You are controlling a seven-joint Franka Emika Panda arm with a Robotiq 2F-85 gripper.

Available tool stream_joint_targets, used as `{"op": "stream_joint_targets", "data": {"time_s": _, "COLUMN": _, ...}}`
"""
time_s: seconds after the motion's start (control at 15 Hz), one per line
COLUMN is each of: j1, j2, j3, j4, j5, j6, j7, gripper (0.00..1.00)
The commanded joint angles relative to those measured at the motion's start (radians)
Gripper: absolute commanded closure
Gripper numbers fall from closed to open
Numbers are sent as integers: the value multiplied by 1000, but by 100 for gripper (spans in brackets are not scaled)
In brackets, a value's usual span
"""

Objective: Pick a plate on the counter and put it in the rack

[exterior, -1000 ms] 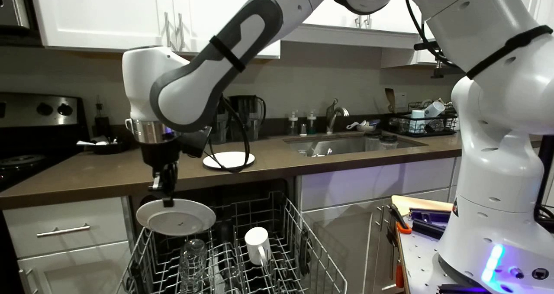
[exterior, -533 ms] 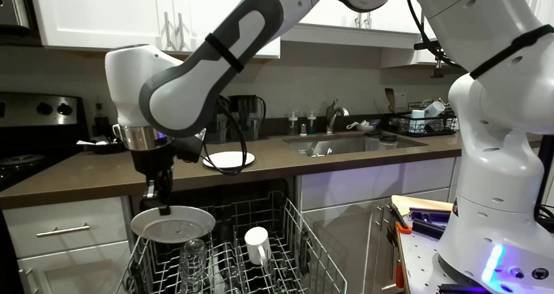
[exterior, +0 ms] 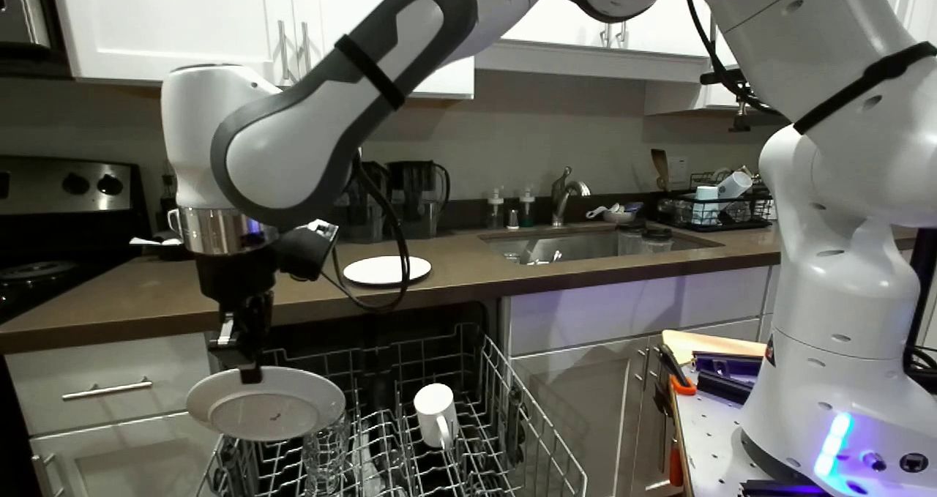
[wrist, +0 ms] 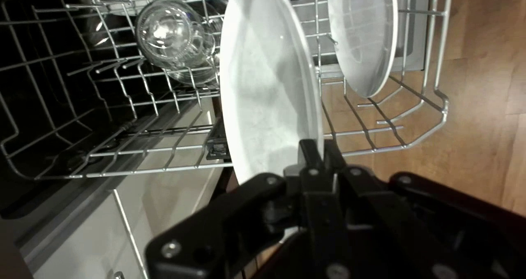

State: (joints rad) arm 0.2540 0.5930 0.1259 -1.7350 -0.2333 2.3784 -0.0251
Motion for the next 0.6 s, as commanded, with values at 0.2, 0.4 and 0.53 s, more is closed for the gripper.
{"op": "stream_joint_targets", "data": {"time_s": 0.2, "j1": -91, "j2": -43, "j3": 103, "j4": -49, "j5": 200, "j6": 3, "j7": -135, "gripper": 95}}
{"op": "stream_joint_targets", "data": {"time_s": 0.4, "j1": -126, "j2": -40, "j3": 142, "j4": -59, "j5": 280, "j6": -16, "j7": -205, "gripper": 95}}
{"op": "stream_joint_targets", "data": {"time_s": 0.53, "j1": -140, "j2": -36, "j3": 152, "j4": -64, "j5": 309, "j6": -39, "j7": -243, "gripper": 95}}
